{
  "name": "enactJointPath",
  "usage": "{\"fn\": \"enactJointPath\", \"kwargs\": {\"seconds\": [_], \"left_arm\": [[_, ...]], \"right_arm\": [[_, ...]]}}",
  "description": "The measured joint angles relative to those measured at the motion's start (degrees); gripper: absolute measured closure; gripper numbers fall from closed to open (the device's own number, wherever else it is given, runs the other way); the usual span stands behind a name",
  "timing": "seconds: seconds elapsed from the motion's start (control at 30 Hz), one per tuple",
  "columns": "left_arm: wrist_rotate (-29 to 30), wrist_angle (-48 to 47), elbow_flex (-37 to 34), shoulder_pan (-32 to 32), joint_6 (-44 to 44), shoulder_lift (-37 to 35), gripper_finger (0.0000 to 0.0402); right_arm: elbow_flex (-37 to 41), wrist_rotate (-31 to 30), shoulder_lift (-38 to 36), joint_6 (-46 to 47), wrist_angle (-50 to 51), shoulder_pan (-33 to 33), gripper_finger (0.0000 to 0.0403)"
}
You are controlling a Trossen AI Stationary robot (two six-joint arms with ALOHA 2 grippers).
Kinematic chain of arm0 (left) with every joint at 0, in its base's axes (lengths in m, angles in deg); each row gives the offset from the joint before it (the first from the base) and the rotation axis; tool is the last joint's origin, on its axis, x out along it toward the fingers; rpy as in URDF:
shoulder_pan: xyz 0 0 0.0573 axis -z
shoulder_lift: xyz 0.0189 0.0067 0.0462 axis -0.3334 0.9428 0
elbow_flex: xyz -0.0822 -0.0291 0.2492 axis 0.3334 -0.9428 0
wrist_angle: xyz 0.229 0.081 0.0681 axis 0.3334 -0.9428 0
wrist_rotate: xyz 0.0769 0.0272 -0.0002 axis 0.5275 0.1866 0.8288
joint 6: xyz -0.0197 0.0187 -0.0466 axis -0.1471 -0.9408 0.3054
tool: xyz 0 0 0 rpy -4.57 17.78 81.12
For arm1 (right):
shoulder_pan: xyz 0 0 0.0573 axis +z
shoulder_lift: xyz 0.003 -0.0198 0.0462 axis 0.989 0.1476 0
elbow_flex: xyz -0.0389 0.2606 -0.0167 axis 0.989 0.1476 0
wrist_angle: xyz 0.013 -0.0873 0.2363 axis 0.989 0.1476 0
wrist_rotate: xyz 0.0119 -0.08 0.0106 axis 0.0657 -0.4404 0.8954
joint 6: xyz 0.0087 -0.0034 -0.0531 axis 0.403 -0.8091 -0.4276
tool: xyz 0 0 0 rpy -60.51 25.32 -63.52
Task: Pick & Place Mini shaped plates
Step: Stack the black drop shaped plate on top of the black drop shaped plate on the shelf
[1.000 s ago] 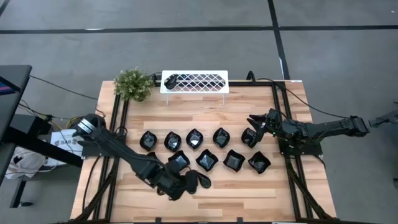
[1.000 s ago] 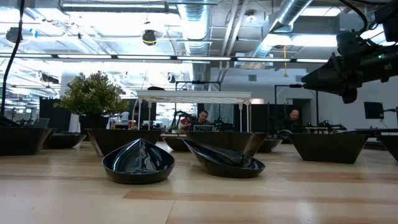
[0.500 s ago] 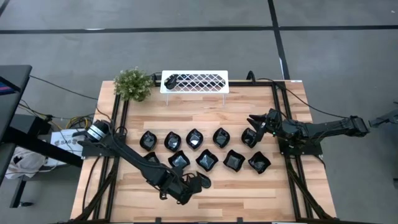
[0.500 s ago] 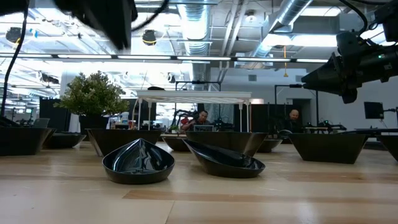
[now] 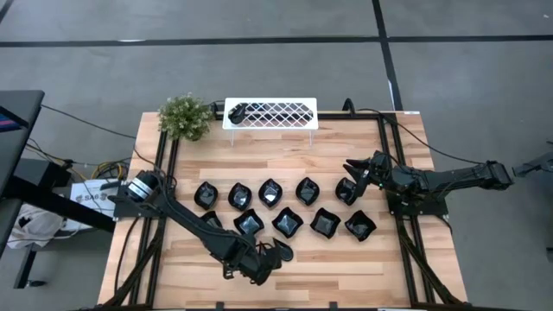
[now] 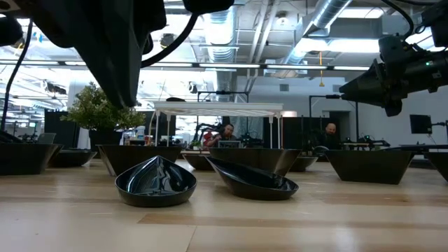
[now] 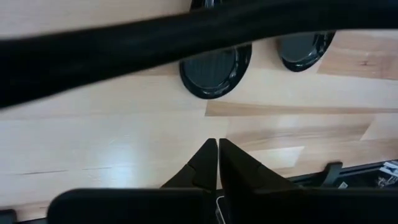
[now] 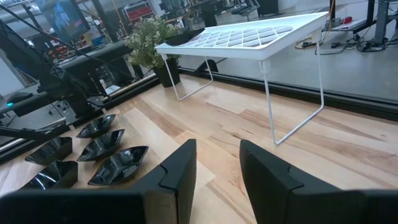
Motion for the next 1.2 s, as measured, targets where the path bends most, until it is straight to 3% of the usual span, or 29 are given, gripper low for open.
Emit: {"fn": "enactJointPath", "kwargs": {"seconds": [0.77,1.2], "left_arm": [[4.2,-3.2,-1.5,-2.1,-2.0,0.0,0.0268],[4.0,-1.4,-3.9,-2.1,-2.1,0.0,0.0265]], "right_arm": [[0.0,0.0,0.0,0.0,0.0,0.0,0.0284],[0.0,0.0,0.0,0.0,0.0,0.0,0.0284]]}}
